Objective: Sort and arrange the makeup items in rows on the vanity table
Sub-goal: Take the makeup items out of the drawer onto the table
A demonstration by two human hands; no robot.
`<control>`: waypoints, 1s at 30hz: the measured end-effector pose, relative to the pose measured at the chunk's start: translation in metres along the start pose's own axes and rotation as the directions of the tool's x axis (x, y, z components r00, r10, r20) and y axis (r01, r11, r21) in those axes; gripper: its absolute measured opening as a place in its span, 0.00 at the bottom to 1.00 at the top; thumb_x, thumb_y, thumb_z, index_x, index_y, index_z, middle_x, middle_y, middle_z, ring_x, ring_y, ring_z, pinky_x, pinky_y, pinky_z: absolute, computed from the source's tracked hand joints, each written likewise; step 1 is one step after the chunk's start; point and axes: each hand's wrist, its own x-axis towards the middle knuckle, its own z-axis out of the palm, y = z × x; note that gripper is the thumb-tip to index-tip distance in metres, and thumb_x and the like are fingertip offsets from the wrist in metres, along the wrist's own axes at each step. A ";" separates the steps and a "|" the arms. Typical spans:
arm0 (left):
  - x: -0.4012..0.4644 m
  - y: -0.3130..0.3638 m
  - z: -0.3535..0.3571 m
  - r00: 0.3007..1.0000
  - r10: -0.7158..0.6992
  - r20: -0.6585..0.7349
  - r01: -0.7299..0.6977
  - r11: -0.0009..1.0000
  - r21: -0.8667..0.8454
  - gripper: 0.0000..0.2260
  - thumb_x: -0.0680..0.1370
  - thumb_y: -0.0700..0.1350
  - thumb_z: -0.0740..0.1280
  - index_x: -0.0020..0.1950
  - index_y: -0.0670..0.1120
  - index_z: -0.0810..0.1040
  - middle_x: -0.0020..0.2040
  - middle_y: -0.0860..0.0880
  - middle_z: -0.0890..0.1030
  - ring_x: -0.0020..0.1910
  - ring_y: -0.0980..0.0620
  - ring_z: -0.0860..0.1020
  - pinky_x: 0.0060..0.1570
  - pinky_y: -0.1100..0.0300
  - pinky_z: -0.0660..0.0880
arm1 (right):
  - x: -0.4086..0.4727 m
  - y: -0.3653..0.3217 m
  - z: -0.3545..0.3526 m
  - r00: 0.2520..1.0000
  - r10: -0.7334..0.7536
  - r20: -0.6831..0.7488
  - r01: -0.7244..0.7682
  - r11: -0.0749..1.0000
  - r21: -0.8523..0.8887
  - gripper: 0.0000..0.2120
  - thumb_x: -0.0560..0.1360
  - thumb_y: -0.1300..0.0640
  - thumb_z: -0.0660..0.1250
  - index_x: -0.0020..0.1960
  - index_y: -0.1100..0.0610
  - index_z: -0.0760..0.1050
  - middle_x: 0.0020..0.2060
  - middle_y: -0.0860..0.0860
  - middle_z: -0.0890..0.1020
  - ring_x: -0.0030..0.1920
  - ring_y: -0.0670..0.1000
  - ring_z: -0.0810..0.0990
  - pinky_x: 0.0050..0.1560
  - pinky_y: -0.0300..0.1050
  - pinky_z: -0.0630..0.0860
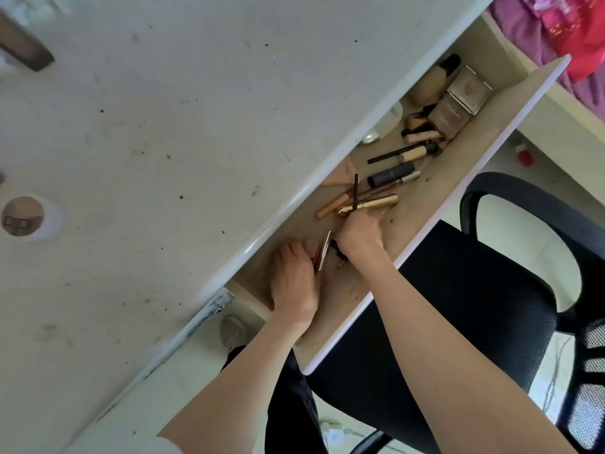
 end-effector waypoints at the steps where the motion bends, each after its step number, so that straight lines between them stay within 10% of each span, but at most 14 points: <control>1: 0.000 0.000 0.000 1.000 -0.007 0.003 0.007 1.000 0.023 0.15 0.77 0.50 0.64 0.56 0.42 0.69 0.53 0.43 0.73 0.52 0.44 0.73 0.49 0.53 0.71 | 0.001 -0.001 0.001 1.000 -0.001 0.003 0.001 1.000 -0.015 0.22 0.76 0.62 0.62 0.67 0.67 0.61 0.67 0.67 0.64 0.61 0.60 0.74 0.58 0.48 0.72; 16: 0.000 -0.009 -0.007 0.989 0.113 0.100 -0.110 0.993 -0.039 0.10 0.79 0.47 0.59 0.54 0.41 0.71 0.52 0.42 0.75 0.56 0.45 0.70 0.51 0.55 0.69 | 0.002 -0.011 0.000 0.991 0.042 0.126 -0.068 0.975 0.211 0.28 0.78 0.62 0.58 0.71 0.71 0.49 0.72 0.65 0.55 0.72 0.61 0.56 0.70 0.48 0.59; 30: -0.027 0.003 -0.076 0.972 0.106 0.210 0.063 0.745 -0.664 0.04 0.77 0.48 0.64 0.45 0.50 0.71 0.34 0.51 0.79 0.29 0.59 0.79 0.31 0.67 0.76 | -0.062 0.001 -0.026 0.997 -0.039 -0.063 0.070 0.773 0.631 0.20 0.79 0.61 0.55 0.68 0.62 0.52 0.40 0.52 0.73 0.38 0.48 0.73 0.31 0.40 0.67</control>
